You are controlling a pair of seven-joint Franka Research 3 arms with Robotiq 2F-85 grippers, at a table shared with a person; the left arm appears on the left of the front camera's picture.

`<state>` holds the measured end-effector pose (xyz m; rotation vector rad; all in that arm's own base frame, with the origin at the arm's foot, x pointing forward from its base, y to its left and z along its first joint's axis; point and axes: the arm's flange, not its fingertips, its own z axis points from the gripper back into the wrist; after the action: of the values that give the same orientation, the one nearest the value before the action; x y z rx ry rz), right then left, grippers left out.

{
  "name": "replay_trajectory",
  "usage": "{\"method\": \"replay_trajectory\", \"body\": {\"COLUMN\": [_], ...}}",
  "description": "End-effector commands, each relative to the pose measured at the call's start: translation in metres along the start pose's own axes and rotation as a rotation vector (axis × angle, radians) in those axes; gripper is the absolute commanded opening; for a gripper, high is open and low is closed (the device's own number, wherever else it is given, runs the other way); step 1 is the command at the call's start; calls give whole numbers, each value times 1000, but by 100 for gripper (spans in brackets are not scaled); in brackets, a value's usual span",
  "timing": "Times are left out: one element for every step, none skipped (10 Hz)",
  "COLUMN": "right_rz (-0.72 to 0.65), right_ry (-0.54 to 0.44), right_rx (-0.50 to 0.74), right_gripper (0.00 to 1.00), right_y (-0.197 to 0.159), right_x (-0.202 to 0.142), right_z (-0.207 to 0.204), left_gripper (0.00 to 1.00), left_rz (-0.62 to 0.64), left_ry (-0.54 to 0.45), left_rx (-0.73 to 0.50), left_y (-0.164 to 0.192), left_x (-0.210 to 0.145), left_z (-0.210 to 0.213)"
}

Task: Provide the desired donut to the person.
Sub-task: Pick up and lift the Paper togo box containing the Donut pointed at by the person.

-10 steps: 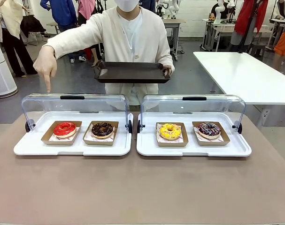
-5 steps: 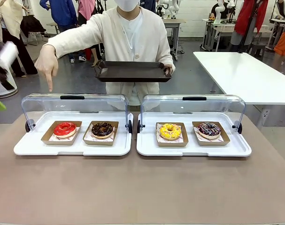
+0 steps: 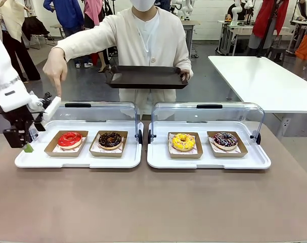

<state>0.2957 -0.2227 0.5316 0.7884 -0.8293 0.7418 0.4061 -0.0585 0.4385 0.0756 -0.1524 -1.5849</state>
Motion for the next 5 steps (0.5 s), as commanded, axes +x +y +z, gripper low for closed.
{"method": "replay_trajectory", "body": {"right_rz": [9, 9, 9, 9, 9], "right_ry": [-17, -17, -17, -17, -17], "right_rx": [6, 6, 6, 6, 6], "right_gripper": [100, 100, 100, 100, 100], "right_y": [-1, -1, -1, -1, -1], "right_x": [-1, -1, -1, -1, -1], "right_z": [0, 0, 0, 0, 0], "left_gripper": [100, 100, 100, 100, 100], "left_rz": [-17, -27, -4, -4, -4], "left_ry": [-14, -17, -6, -6, -6], "left_rx": [7, 9, -6, -6, -6], "left_y": [1, 0, 1, 1, 1], "left_x": [-3, -5, 1, 1, 1], "left_z": [-14, -16, -10, -10, -10]}}
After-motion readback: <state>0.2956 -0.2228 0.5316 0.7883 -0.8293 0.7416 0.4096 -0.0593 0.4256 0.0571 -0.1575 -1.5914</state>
